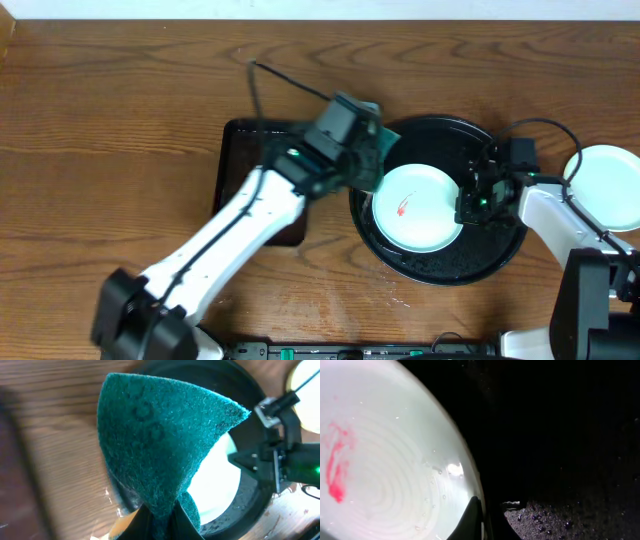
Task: Clean dirty plates on tray and stack at the side
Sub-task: 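Carry the sponge with the left gripper over the remaining plate, then scrub the remaining plate with the sponge while the right gripper holds it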
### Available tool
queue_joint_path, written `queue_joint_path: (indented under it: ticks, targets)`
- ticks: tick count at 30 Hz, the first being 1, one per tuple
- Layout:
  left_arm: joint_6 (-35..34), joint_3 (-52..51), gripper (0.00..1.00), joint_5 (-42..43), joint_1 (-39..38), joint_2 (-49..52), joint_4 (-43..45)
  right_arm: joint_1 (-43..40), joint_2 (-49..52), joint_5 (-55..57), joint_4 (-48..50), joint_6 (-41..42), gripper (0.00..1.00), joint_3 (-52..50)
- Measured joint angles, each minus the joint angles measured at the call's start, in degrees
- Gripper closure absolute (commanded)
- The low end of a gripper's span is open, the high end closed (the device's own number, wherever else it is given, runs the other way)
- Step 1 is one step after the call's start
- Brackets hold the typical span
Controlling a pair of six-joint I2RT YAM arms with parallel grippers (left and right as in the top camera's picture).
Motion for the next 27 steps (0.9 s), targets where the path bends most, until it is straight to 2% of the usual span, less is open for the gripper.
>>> queue_joint_path:
  ticks: [8, 17, 22, 27]
  targets:
    - [-2.45, 0.15, 0.92, 1.03, -7.28, 13.62, 8.09, 3.45, -0.52, 4.94, 0.37, -0.15, 0.99, 0.13]
    - [-4.59, 0.24, 0.92, 3.32, -8.17, 23.98, 15.23, 3.65, -0.52, 5.38, 0.61, -0.2, 0.99, 0.15]
    - [-4.85, 1.92, 0.93, 3.26, -7.52, 24.87, 11.58, 3.65, -0.52, 5.38, 0.63, -0.33, 0.99, 0.15]
    - [-4.87, 4.44, 0.92, -3.61, -7.19, 24.87, 1.64, 3.78, -0.52, 5.35, 0.7, -0.35, 0.99, 0.15]
